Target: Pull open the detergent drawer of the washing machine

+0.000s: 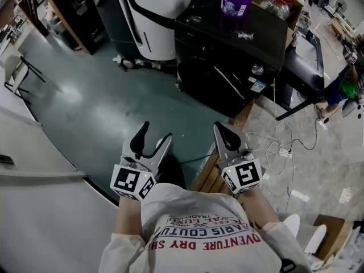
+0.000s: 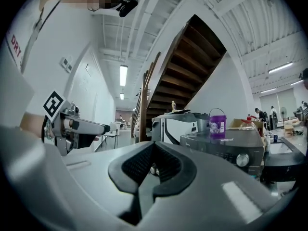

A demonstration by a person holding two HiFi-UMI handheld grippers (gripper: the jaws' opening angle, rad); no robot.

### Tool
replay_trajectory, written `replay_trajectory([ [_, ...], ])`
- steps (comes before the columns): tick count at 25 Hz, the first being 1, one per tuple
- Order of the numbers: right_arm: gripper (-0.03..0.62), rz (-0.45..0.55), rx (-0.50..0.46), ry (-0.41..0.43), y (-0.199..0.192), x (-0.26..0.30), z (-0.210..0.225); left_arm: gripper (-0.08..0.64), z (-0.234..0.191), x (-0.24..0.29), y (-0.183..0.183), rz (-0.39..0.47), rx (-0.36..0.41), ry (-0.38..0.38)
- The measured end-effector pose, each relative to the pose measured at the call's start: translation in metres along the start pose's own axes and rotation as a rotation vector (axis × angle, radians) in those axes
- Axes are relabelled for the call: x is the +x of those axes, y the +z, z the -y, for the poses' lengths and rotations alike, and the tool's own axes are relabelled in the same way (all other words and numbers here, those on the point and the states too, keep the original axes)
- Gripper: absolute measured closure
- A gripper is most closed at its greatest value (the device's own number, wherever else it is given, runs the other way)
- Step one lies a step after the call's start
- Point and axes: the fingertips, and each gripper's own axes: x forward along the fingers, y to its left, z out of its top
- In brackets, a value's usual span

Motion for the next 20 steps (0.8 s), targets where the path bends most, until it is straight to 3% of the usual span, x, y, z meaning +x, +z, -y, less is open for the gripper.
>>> replay_trajectory([
  [12,0.591,-0.055,-0.04,-0.226,0.031,0.225,0.052,0.262,-0.192,0.174,0.053,-0.037,-0.025,-0.262],
  [20,0.591,-0.128,-0.026,-0.339,0.069,0.295,0.083,0.262,-0.239,0.252,0.097,-0.123,-0.042,-0.41],
])
